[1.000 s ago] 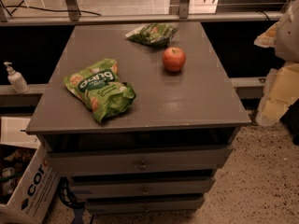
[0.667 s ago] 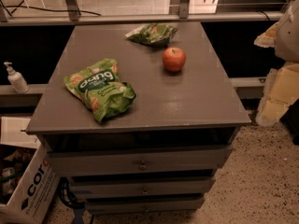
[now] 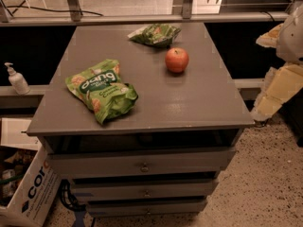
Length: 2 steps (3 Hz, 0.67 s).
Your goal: Move apple near green rice chip bag
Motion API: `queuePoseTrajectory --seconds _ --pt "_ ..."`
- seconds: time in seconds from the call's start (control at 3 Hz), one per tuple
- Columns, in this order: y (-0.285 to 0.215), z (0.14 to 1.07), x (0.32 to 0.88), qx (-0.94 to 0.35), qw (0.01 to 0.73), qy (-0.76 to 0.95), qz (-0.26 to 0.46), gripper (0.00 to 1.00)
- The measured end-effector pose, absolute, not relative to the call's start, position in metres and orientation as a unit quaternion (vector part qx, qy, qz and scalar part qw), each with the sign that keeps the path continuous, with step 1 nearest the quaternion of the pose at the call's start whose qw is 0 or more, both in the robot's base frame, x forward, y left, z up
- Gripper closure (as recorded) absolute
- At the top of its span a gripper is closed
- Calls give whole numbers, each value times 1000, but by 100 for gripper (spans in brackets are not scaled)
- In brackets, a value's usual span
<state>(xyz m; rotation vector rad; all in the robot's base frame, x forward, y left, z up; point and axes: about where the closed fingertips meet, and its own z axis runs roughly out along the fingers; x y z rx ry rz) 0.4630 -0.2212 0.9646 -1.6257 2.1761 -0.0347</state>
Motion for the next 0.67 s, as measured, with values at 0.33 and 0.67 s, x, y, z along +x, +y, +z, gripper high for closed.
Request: queuePoseTrajectory --seconds 0.33,0.67 --pt "-219 949 498 -563 253 787 -7 0" --pt "-208 938 539 -548 298 781 -7 0"
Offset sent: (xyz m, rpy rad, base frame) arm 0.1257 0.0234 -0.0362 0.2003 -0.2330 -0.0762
